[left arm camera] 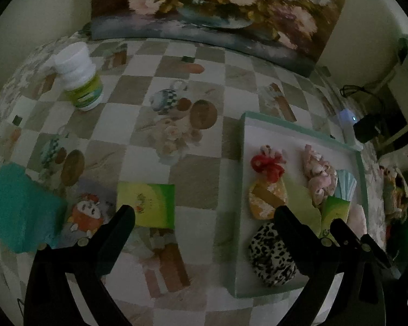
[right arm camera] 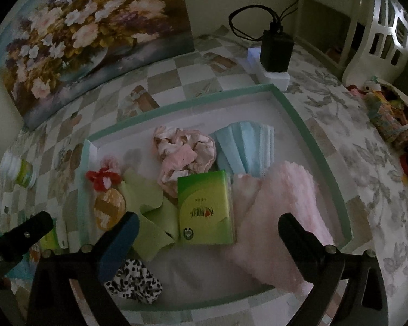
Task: Organize soft objects
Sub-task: 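Withdraw both open tools from the tray toward the remaining items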
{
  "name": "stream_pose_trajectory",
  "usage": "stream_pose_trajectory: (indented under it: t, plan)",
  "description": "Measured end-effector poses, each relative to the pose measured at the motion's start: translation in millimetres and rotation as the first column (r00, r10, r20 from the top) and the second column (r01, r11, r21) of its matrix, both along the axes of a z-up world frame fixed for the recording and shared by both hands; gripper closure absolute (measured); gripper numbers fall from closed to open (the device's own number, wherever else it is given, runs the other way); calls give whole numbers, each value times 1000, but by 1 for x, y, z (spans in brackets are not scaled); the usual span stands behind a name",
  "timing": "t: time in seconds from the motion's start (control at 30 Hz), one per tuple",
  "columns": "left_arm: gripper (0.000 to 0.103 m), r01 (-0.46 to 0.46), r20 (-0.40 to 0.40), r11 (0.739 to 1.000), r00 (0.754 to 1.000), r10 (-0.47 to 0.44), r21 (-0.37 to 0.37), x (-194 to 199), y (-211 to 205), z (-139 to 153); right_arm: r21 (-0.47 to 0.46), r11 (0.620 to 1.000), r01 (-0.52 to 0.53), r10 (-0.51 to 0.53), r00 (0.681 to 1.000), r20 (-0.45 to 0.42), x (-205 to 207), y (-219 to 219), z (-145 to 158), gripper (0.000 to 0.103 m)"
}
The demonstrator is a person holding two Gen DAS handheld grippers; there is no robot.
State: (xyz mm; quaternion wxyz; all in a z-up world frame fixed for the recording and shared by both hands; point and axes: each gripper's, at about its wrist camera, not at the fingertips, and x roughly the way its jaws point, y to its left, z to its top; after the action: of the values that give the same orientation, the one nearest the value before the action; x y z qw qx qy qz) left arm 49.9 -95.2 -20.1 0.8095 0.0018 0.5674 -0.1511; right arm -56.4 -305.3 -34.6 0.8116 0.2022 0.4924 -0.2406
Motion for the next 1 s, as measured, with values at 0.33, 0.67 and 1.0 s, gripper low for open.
stream_pose_trajectory:
  t: [0.33,0.67,1.0]
  plan:
    - [1,-54,61,999,997,54,-4,-13,32,14,-16,999,-32,33,999,39,-6,22,18,0]
    - [1,-129,78,991,988,130,-28,-22,59,15,-54,985,-166,168,985,46,1,69,30,0]
    - [1,-261,-1,965,965,261,-38,-23,95,-4,-27,959,-282,282,959,28,9,103,24,0]
